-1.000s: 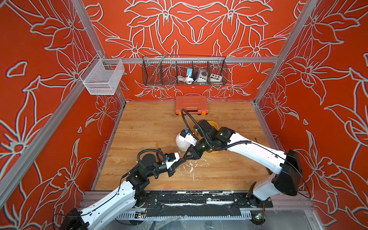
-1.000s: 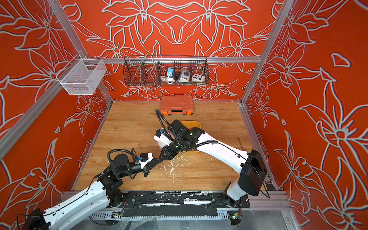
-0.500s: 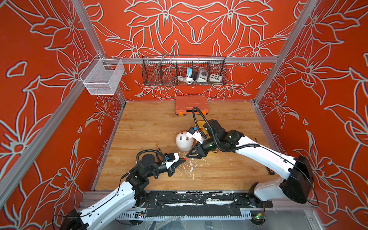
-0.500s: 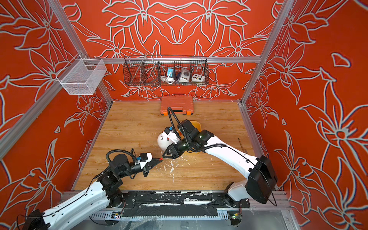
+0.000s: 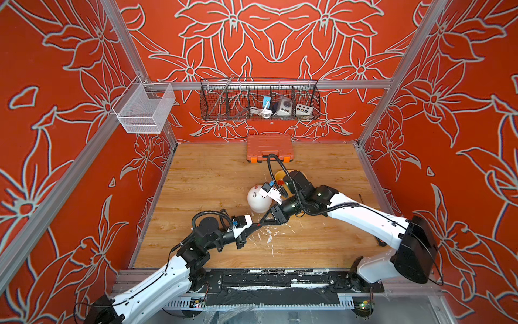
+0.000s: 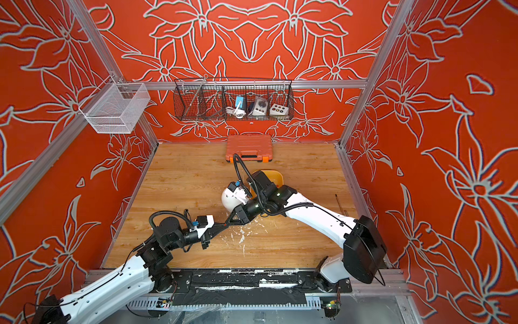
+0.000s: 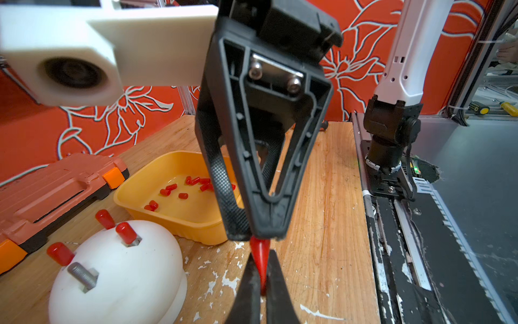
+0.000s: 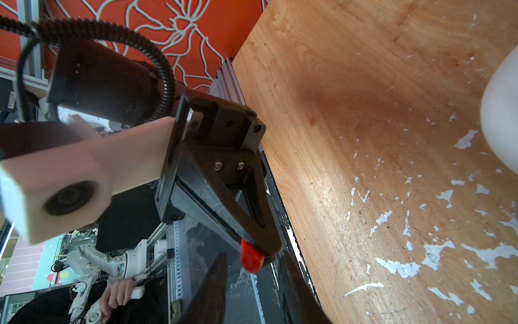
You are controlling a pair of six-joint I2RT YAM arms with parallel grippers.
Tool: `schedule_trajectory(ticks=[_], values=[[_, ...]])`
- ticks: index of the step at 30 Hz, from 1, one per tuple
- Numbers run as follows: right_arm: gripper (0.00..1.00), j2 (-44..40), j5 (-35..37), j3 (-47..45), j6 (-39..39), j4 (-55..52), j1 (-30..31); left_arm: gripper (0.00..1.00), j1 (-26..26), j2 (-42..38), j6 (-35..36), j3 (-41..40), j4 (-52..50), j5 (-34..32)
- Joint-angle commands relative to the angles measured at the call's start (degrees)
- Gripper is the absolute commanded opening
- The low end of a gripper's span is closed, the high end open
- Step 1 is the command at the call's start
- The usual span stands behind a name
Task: Cover the protruding screws with screw protection sleeves
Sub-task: Pick up the screw protection sleeve from the storage box.
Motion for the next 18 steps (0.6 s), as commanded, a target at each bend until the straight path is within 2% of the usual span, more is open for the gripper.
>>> schedule_trajectory(ticks=[1, 3, 10, 14, 17, 18], values=[[0.32, 0.9, -1.1, 0.6, -0.4, 0.7, 0.5, 0.06, -0.4, -0.8, 0.2, 1.3, 0.3, 0.7], [0.31, 1.0, -1.1, 0.9, -0.7, 0.1, 0.5, 0.06, -0.4, -0.8, 0.2, 1.2, 0.3, 0.7], [0.19, 1.1, -0.9, 1.1, -0.9, -0.4, 0.9, 0.06, -0.4, -0.9, 0.2, 1.2, 0.3, 0.6], [0.11, 1.1, -0.9, 1.2, -1.0, -0.5, 0.9, 0.06, -0.4, -1.0, 0.3, 1.1, 0.3, 0.3], [0.00, 1.0, -0.4, 1.4, -1.1, -0.7, 0.9, 0.06, -0.4, -1.0, 0.3, 1.1, 0.3, 0.4], [0.00, 1.0, -0.2, 1.6, -1.1, -0.7, 1.0, 0.07, -0.4, -1.0, 0.3, 1.1, 0.3, 0.3]])
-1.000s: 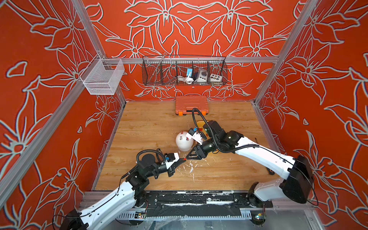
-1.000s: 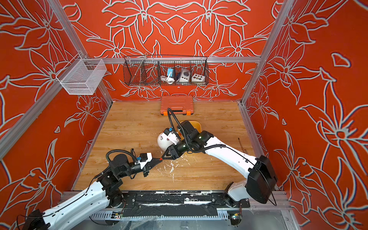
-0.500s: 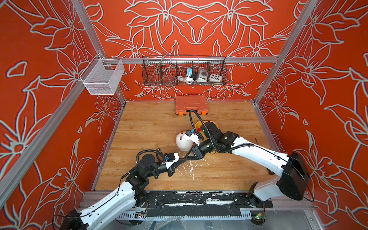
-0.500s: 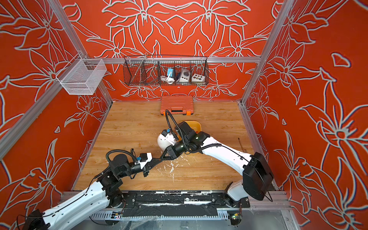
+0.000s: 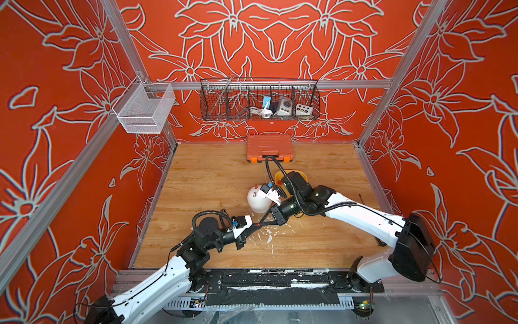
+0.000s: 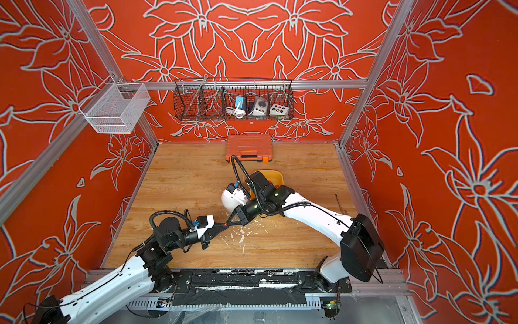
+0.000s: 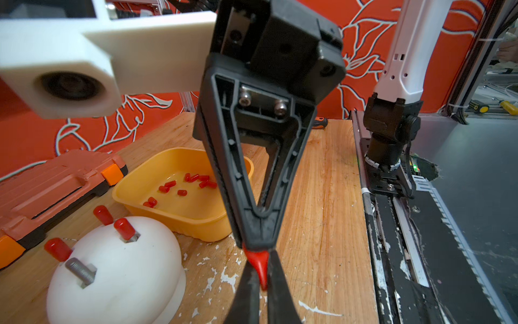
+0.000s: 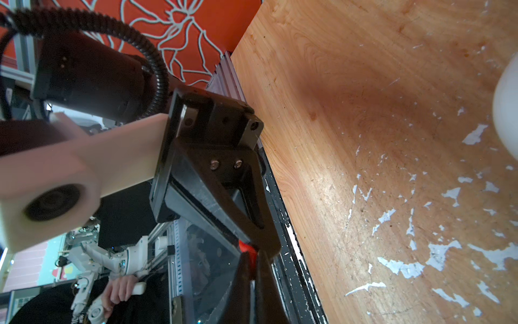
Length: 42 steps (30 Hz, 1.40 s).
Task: Cover the protruding screws with screw protection sleeves
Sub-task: Pick up the screw protection sleeve from the storage box, then attach the screw protection sleeve to the screw.
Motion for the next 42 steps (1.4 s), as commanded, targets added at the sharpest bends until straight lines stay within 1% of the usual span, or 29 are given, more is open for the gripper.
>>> schedule_trajectory(ticks=[1, 3, 5, 6, 8, 9, 10, 11, 14, 16, 18, 20, 21, 22, 24, 26, 28, 31, 33, 35, 37, 42], values=[[0.00, 0.2, -0.1, 1.6, -0.7, -0.4, 0.5, 0.07, -0.4, -0.6, 0.3, 1.1, 1.3, 0.3], [0.00, 0.2, 0.3, 2.2, -1.0, -1.0, 0.5, 0.09, -0.4, -0.7, 0.3, 1.1, 1.4, 0.2], [0.00, 0.2, 0.5, 2.5, -0.9, -1.1, 0.5, 0.17, -0.4, -0.9, 0.3, 1.0, 1.5, 0.1], [0.00, 0.1, 0.9, 2.9, -0.8, -1.3, 0.5, 0.27, -0.4, -1.0, 0.2, 0.9, 1.7, -0.3], [0.00, -0.2, 2.0, 3.5, -1.0, -1.7, 0.4, 0.50, -0.4, -1.4, -0.1, 0.5, 2.3, -1.4], [0.00, -0.4, 2.7, 4.1, -1.5, -2.1, 0.3, 0.59, -0.4, -1.5, -0.4, 0.1, 2.8, -2.2], [0.00, -0.6, 3.4, 5.0, -2.1, -2.7, 0.2, 0.65, -0.4, -1.7, -0.7, -0.1, 3.1, -3.0], [0.00, -0.5, 4.2, 5.9, -2.9, -3.7, 0.0, 0.67, -0.4, -2.1, -1.0, -0.2, 2.9, -3.9], [0.00, 1.0, 7.9, 10.4, -6.3, -7.6, -1.2, 0.68, -0.4, -3.4, -2.8, -0.3, 1.9, -9.3], [0.00, 2.8, 12.0, 13.9, -9.0, -10.5, -2.0, 0.68, -0.4, -4.0, -4.0, 0.0, 0.3, -14.0], [0.00, 5.3, 17.2, 18.7, -13.2, -14.8, -2.7, 0.68, 0.1, -3.8, -5.9, 0.3, -0.8, -20.5], [0.00, 8.4, 20.6, 24.2, -17.4, -19.1, -3.2, 0.71, 2.5, -2.5, -9.3, 1.1, -2.5, -26.7], [0.00, 10.5, 21.5, 27.8, -20.0, -22.0, -3.4, 0.71, 5.1, -1.2, -12.2, 1.7, -3.8, -28.9], [0.00, 12.4, 22.8, 31.2, -21.8, -24.7, -3.5, 0.70, 8.2, -0.2, -14.8, 2.4, -5.0, -28.9], [0.00, 17.4, 24.7, 38.8, -26.7, -31.0, -3.5, 0.67, 15.5, 1.8, -20.1, 3.2, -5.8, -22.7], [0.00, 22.3, 26.7, 45.6, -30.5, -36.8, -3.4, 0.67, 18.3, 3.2, -23.5, 3.0, -5.7, -22.4], [0.00, 26.7, 29.4, 51.8, -33.2, -42.6, -3.4, 0.67, 19.0, 4.3, -23.1, 3.7, -7.0, -21.9], [0.00, 32.2, 33.0, 59.3, -34.2, -47.2, -3.4, 0.69, 19.0, 4.4, -21.5, 3.8, -7.5, -21.2], [0.00, 35.8, 34.6, 63.9, -34.8, -49.5, -3.3, 0.70, 19.0, 3.0, -20.8, 2.1, -5.3, -20.1], [0.00, 38.6, 35.4, 67.2, -35.2, -51.4, -2.9, 0.71, 18.9, 1.1, -20.9, 0.9, -4.9, -20.7], [0.00, 40.3, 35.4, 69.0, -35.3, -51.9, -2.5, 0.72, 18.9, -0.8, -21.5, 0.0, -4.9, -22.6], [0.00, 41.8, 35.3, 69.6, -35.5, -52.0, -1.9, 0.72, 19.0, -3.5, -21.3, -1.1, -4.8, -23.3]])
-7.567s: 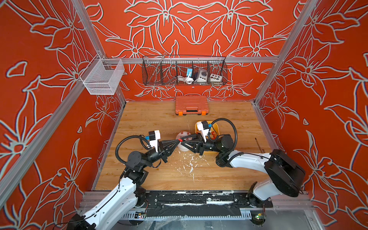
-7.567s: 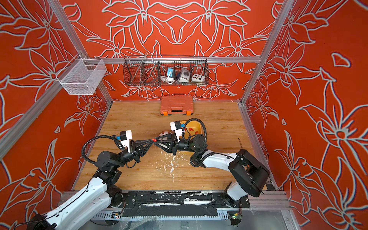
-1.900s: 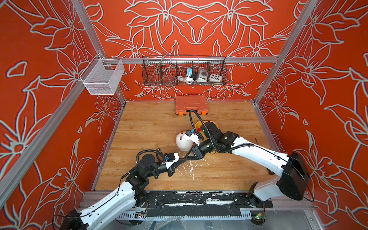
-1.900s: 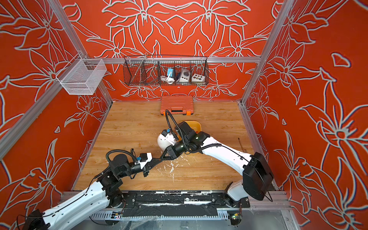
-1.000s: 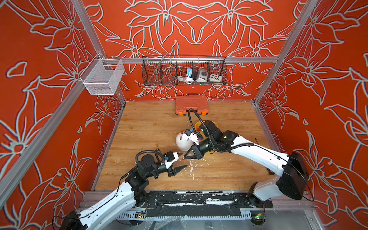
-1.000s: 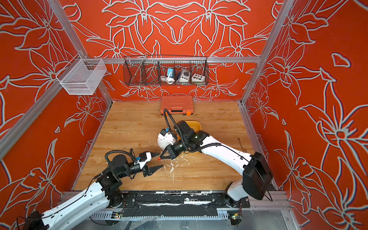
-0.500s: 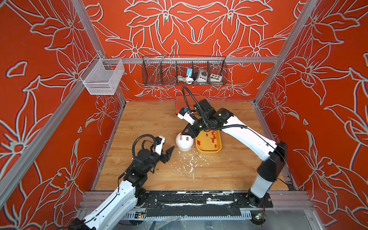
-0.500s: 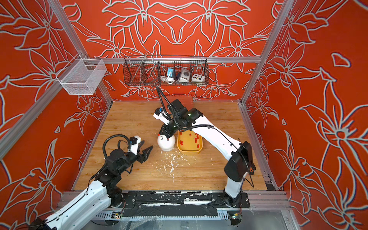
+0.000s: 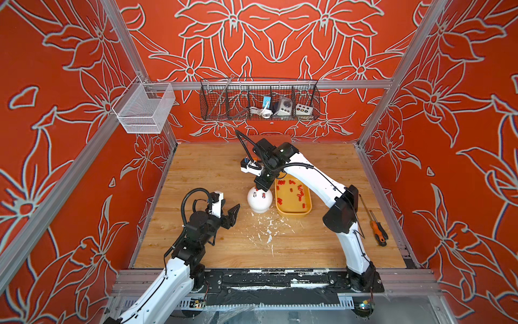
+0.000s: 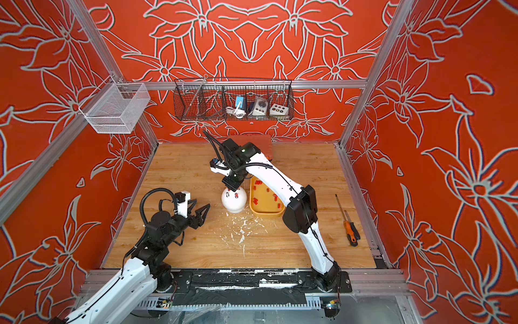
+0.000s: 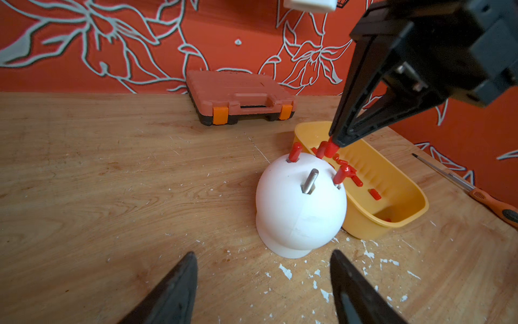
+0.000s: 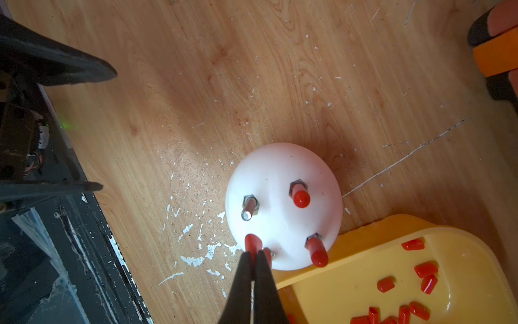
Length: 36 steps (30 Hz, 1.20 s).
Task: Cover the protruding screws with screw protection sleeves
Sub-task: Attach the screw protection sleeve to the screw.
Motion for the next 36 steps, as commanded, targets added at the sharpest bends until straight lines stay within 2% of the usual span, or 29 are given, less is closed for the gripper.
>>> schedule_trajectory(ticks=[1, 16, 36], values=[[0.00, 0.8, 1.3, 2.5, -2.2, -3.6, 0.8, 0.73, 0.2, -1.0, -0.6, -0.4, 1.4, -1.0], [0.00, 4.0, -1.6, 3.8, -0.5, -1.0, 0.7, 0.75, 0.2, -0.9, -1.1, -0.6, 1.7, -1.7], [0.00, 5.7, -1.2, 3.9, 0.0, -0.4, 0.3, 0.75, 0.2, -0.9, -1.2, -0.6, 1.8, -1.9]])
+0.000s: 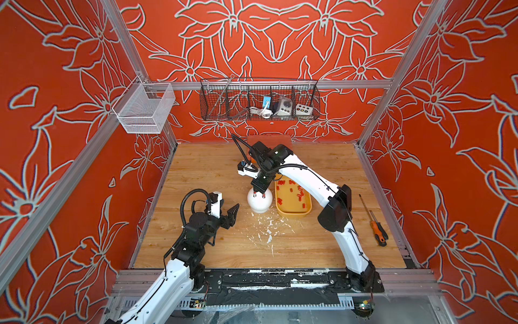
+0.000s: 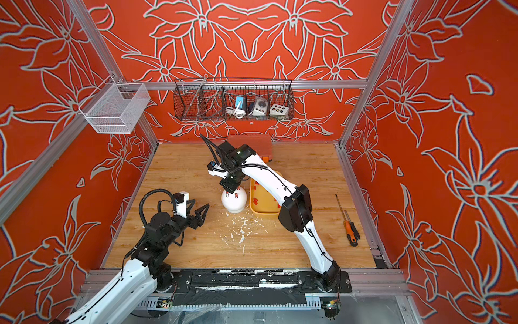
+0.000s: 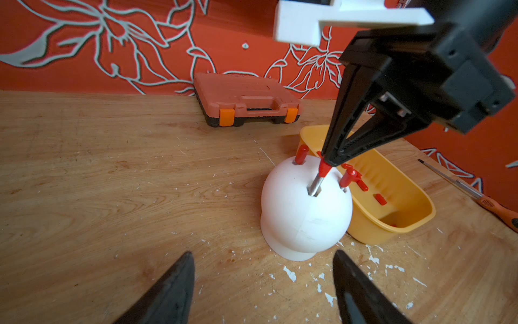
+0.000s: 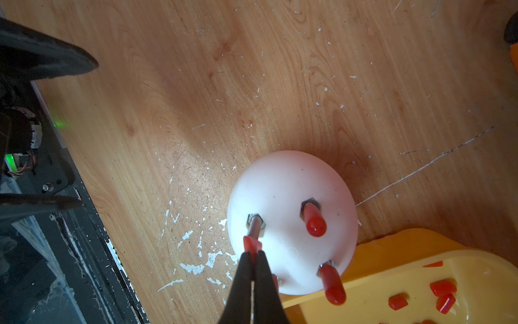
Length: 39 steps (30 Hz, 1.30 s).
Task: Cover the protruding screws with screw protection sleeves
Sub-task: Attach the screw protection sleeve to the screw.
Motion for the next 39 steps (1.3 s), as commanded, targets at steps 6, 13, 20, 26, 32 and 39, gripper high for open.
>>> schedule_trajectory(ticks=[6, 13, 20, 26, 32, 39], values=[[0.00, 3.3, -0.3, 1.7, -0.7, -1.5, -0.1, 0.75, 0.2, -0.2, -0.5, -0.3, 1.6, -0.4], [0.00, 4.8, 0.2, 3.1, -2.7, -5.2, 0.4, 0.75, 0.2, 0.8, -0.5, -0.3, 2.4, 0.0], [0.00, 5.3, 2.2, 4.7, -5.4, -9.7, 1.6, 0.75, 0.2, 1.4, -0.6, -0.4, 2.8, 0.1], [0.00, 4.8, 2.2, 6.0, -5.5, -11.4, 1.9, 0.75, 0.2, 1.4, -0.6, -0.4, 2.7, 0.0], [0.00, 4.6, 3.1, 6.5, -4.2, -10.0, 1.9, 0.75, 0.2, 1.3, -0.7, -0.3, 2.6, -0.1], [0.10, 5.4, 2.9, 6.8, -3.3, -8.3, 1.8, 0.75, 0.2, 1.2, -0.7, -0.4, 2.5, -0.1]])
